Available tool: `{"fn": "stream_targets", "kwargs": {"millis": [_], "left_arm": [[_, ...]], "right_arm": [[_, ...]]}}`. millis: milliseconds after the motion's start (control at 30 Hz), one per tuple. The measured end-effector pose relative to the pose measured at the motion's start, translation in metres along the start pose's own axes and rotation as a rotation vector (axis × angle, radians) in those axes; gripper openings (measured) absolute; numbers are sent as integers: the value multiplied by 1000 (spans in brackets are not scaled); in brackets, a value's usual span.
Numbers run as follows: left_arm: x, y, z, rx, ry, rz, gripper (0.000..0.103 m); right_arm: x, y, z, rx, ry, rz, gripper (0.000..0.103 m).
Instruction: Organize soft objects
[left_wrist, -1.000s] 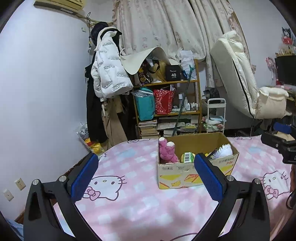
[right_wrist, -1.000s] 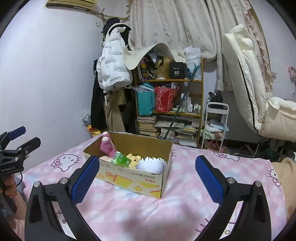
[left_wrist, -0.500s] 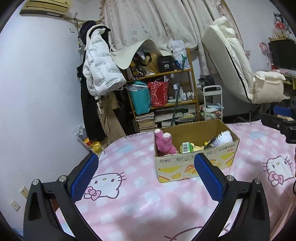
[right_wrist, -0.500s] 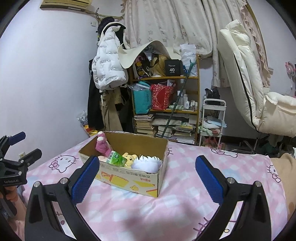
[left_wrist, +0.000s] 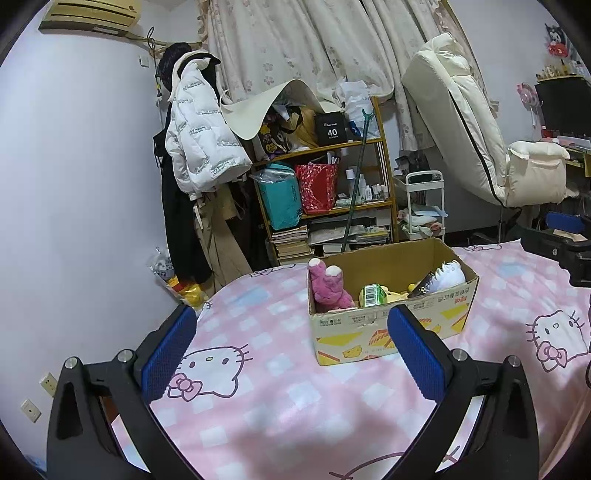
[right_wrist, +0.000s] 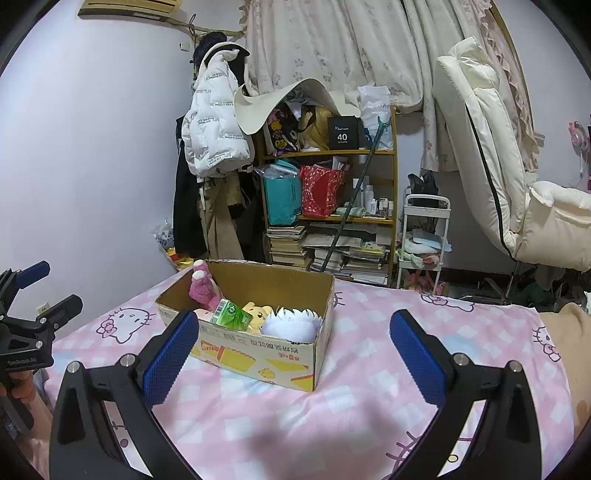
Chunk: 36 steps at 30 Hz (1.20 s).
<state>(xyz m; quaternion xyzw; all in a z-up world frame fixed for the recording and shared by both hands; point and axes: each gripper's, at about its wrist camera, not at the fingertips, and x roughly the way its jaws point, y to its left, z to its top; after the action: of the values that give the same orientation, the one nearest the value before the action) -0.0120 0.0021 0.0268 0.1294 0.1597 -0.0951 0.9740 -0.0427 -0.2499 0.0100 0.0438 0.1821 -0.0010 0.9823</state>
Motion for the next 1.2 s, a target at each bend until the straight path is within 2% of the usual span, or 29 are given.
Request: {"fn": "stream_targets", "kwargs": {"millis": [1200], "left_arm": [[-2, -2, 3, -19, 5, -5, 102]], "right_arm": [[6, 0, -5, 6, 21, -20, 103]]}}
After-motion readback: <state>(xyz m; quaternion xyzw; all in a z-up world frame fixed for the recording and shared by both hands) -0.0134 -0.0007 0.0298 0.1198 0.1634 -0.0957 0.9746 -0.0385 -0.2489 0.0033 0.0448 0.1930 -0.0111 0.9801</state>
